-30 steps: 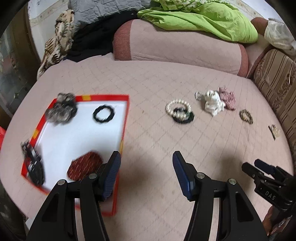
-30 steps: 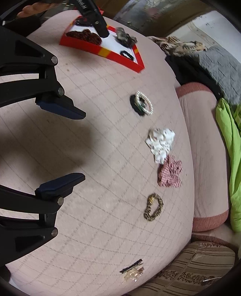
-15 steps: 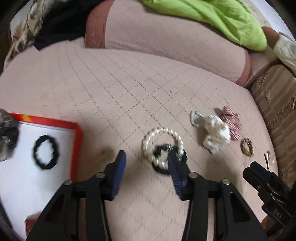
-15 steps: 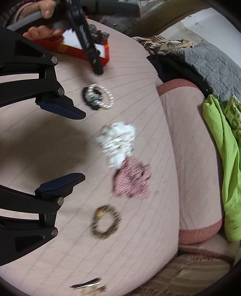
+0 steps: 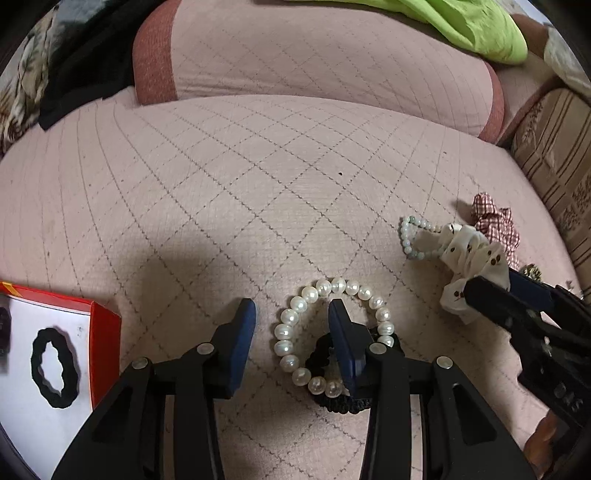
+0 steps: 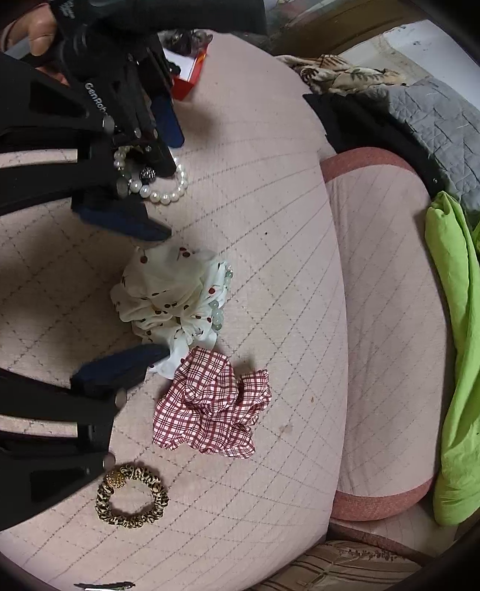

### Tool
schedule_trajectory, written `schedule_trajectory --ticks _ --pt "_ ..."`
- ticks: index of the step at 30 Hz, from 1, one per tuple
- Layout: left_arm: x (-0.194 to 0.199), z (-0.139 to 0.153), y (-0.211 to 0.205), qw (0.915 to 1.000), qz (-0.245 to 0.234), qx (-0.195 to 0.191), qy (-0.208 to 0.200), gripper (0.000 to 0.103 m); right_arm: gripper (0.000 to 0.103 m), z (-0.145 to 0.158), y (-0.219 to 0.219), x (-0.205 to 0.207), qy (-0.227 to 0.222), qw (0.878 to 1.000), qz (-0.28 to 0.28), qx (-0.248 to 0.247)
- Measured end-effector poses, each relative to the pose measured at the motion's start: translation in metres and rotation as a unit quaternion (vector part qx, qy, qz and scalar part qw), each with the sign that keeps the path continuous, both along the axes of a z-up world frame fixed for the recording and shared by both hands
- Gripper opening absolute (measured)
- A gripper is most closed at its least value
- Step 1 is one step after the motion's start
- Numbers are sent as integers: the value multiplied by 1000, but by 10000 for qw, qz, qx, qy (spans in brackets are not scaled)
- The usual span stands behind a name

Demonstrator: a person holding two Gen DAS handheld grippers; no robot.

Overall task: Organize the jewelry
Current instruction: 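Grasp the pearl bracelet with the left tool while the right tool grasps the white red-dotted scrunchie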

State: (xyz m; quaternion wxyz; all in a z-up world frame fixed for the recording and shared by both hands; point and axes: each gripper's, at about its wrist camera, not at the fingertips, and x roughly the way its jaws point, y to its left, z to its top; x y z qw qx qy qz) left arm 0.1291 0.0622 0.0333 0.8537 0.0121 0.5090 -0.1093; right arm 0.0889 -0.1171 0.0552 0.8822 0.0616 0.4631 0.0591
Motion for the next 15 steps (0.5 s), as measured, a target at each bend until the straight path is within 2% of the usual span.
schedule_trajectory --ticks 1,2,3,6,9,15 --pt "-1 0 -2 9999 -1 120 -38 30 25 -2 0 1 49 10000 15 -23" --pt "-2 0 -2 9998 -12 199 -58 14 14 -4 1 1 100 9999 25 -36" --pt "-3 0 -2 9999 -42 162 -20 9 13 -4 1 1 143 9999 27 -32" --pt "-7 6 3 9995 -135 -208 181 9 10 1 -1 -5 160 9998 60 76" --pt "-18 19 9 9996 -127 -233 71 9 10 14 -5 -21 93 9997 86 225" --pt "-53 68 27 9982 -42 -570 -204 9 10 47 -9 -62 -101 9984 153 528"
